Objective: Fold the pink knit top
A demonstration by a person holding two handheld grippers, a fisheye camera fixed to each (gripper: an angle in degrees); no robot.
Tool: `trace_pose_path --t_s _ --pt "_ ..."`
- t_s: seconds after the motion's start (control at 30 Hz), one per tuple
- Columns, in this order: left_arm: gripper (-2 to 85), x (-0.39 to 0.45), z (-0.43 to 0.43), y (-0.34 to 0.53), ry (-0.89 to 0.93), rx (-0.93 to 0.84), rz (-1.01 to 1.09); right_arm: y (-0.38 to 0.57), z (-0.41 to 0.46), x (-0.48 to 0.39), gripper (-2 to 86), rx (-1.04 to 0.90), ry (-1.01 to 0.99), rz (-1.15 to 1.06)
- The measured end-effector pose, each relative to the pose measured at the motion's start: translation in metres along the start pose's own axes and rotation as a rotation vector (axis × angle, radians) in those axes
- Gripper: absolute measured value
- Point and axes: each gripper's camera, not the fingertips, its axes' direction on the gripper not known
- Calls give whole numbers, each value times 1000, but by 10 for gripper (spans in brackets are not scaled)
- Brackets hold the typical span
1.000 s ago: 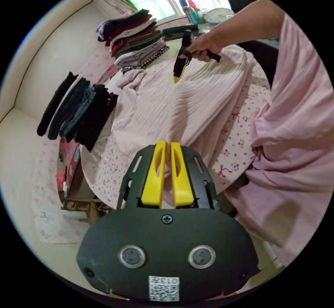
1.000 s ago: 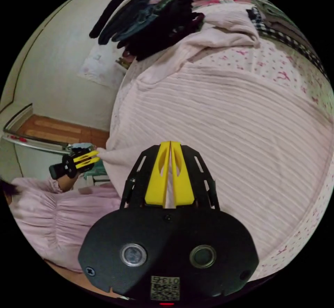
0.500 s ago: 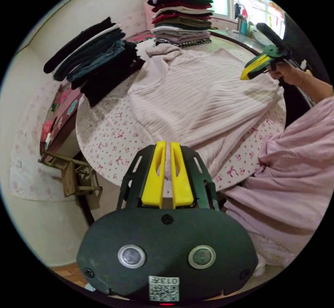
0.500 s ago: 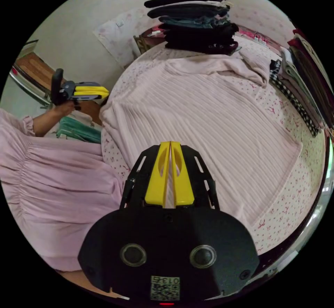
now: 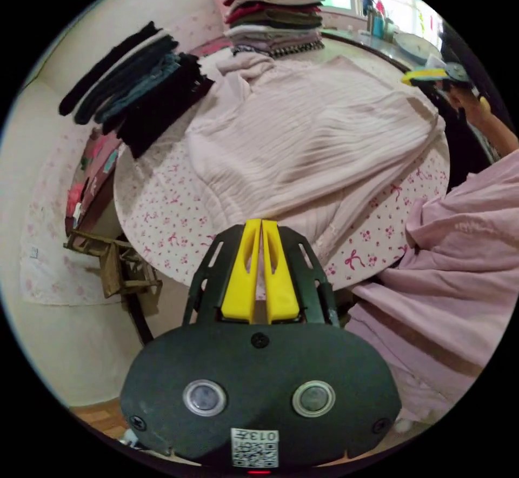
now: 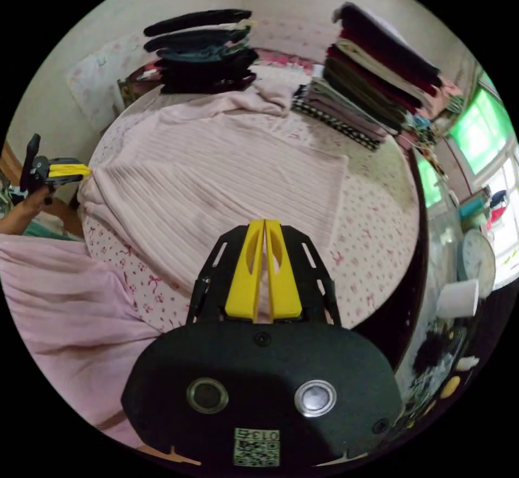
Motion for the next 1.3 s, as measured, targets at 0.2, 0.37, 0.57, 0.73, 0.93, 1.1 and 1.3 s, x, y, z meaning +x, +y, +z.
trace_pose_path --t_s 0.2,0.37,0.57,0.73,0.93,1.1,1.3 --pt "-2 31 -20 -13 -53 141 59 68 -24 27 3 -1 44 122" --pt "-2 51 55 -50 -10 -37 129 65 35 30 2 -174 126 103" --pt "-3 20 48 -47 32 -11 52 66 8 54 2 -162 51 135" --pt "-3 18 33 -56 8 90 65 54 -25 41 2 31 33 90" --pt "-2 10 91 -70 58 4 68 30 49 30 1 -164 65 47" --pt "-2 -27 91 -63 117 -24 -26 30 43 68 0 -137 -58 99" --pt "5 -123 80 -63 21 86 -249 -4 31 120 4 4 -58 117"
